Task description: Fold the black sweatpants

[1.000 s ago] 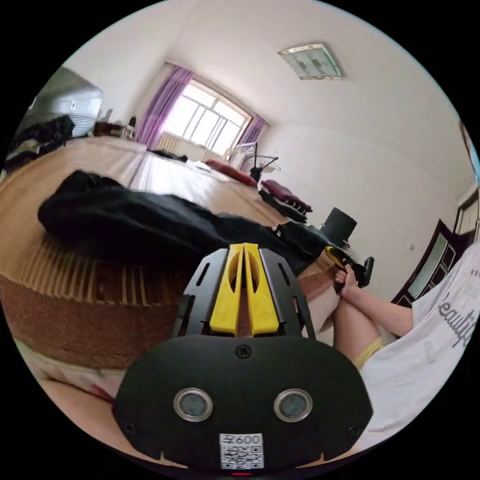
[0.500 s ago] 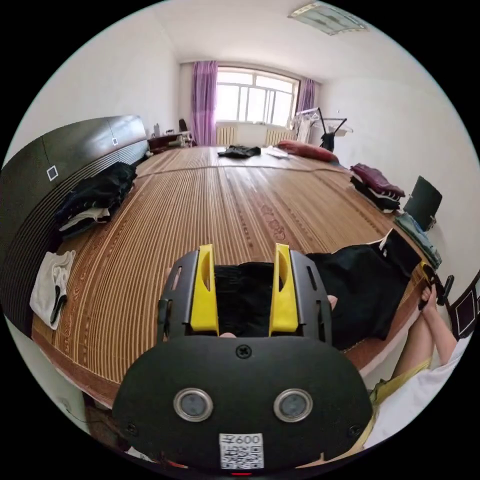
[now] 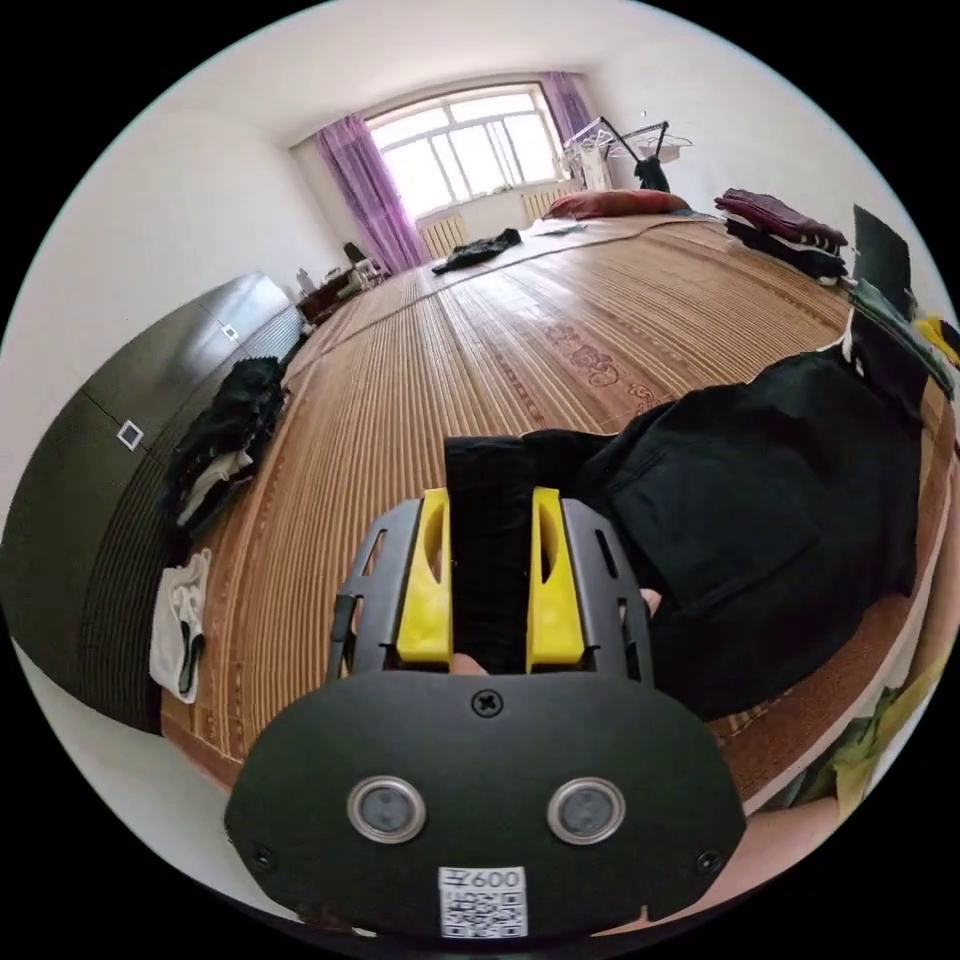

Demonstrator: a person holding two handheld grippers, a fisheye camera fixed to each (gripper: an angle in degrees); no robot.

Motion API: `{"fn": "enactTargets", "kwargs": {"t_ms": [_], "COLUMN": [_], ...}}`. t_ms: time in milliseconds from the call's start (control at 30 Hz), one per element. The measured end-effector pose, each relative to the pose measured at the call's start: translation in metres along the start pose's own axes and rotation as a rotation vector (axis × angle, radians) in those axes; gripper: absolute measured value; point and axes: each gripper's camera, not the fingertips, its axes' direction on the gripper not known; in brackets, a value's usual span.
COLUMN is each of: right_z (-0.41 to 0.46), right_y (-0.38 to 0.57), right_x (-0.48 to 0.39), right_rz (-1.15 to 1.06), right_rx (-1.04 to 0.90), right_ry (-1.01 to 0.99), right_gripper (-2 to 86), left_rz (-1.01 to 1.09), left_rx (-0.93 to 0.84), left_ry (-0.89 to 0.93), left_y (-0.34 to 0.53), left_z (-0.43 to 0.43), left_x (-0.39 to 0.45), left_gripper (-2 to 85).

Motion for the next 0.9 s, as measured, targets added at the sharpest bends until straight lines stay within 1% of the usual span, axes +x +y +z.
{"fn": "enactTargets", "kwargs": {"t_ms": [33,67,100,133,167,200,233,267,300,333,367,400,433,467,500,533,567,600,633,667,700,733,767,800,867,900], "right_z": [0.034,0.062,0.077,0.108,0.141,0.156,0.170,0.168,0.164,0.150,0.124,0.109,0.074,0.039,0.021,-0.010,-0.034,-0.043,-0.051,-0.050,-0.046,-0.033,-0.014,-0.001,0.060,0.075], "right_y": [-0.005,-0.007,-0.007,-0.008,-0.007,-0.006,-0.004,-0.005,-0.007,-0.011,-0.013,-0.013,-0.012,-0.008,-0.005,0.004,0.014,0.019,0.030,0.040,0.045,0.054,0.062,0.066,0.080,0.083], "right_x": [0.006,0.011,0.013,0.012,0.008,0.006,0.002,0.003,0.007,0.015,0.026,0.033,0.049,0.070,0.082,0.106,0.127,0.136,0.148,0.152,0.150,0.143,0.131,0.123,0.087,0.077], "right_rz": [0.045,0.082,0.092,0.069,0.031,0.010,-0.043,-0.076,-0.067,-0.079,-0.077,-0.072,-0.063,-0.032,-0.010,0.037,0.081,0.097,0.104,0.098,0.086,0.054,0.038,0.034,-0.010,-0.029], "right_rx": [-0.050,-0.073,-0.088,-0.152,-0.257,-0.313,-0.350,-0.335,-0.329,-0.285,-0.210,-0.165,-0.073,0.005,0.038,0.080,0.108,0.118,0.119,0.100,0.086,0.063,0.042,0.027,-0.087,-0.117], "right_ry": [-0.048,-0.111,-0.138,-0.146,-0.056,0.011,0.109,0.110,0.131,0.189,0.285,0.343,0.457,0.523,0.535,0.525,0.473,0.428,0.330,0.244,0.204,0.131,0.071,0.045,-0.091,-0.128], "right_gripper": [16.3,15.9,15.3,14.2,10.6,8.9,3.5,0.5,0.2,-0.3,-0.5,-0.6,-0.7,-0.7,-0.7,-0.7,-0.6,-0.6,-0.4,-0.2,0.2,0.8,4.2,5.9,12.7,13.2], "left_rz": [0.018,0.033,0.024,0.016,-0.007,-0.024,-0.030,-0.026,-0.022,-0.023,-0.020,-0.013,-0.009,0.003,0.014,0.015,-0.024,-0.081,-0.107,-0.160,-0.204,-0.225,-0.284,-0.347,-0.418,-0.456], "left_rx": [0.034,0.108,0.186,0.226,0.308,0.381,0.414,0.486,0.571,0.618,0.712,0.791,0.829,0.906,0.963,0.969,0.920,0.827,0.772,0.651,0.571,0.550,0.522,0.542,0.607,0.636], "left_ry": [-0.014,-0.026,-0.007,0.010,0.044,0.079,0.098,0.142,0.215,0.255,0.315,0.337,0.340,0.342,0.350,0.362,0.406,0.417,0.405,0.369,0.337,0.328,0.312,0.310,0.346,0.388], "left_y": [0.001,0.004,0.007,0.009,0.014,0.019,0.022,0.029,0.041,0.049,0.070,0.094,0.108,0.141,0.179,0.197,0.231,0.261,0.275,0.298,0.315,0.321,0.327,0.329,0.321,0.309], "left_z": [-0.013,-0.042,-0.072,-0.086,-0.115,-0.140,-0.152,-0.176,-0.200,-0.212,-0.237,-0.262,-0.274,-0.297,-0.314,-0.320,-0.322,-0.315,-0.310,-0.297,-0.287,-0.283,-0.275,-0.271,-0.265,-0.258], "left_x": [0.003,0.005,0.002,-0.002,-0.009,-0.017,-0.020,-0.026,-0.036,-0.043,-0.054,-0.064,-0.069,-0.077,-0.084,-0.087,-0.097,-0.102,-0.101,-0.098,-0.092,-0.089,-0.086,-0.084,-0.081,-0.079], "left_gripper": [10.7,10.2,9.7,9.5,9.2,8.9,8.7,8.5,8.3,8.1,7.9,7.8,7.8,7.7,7.7,7.8,7.9,8.1,8.1,8.3,8.5,8.6,8.8,9.1,9.6,10.0]}}
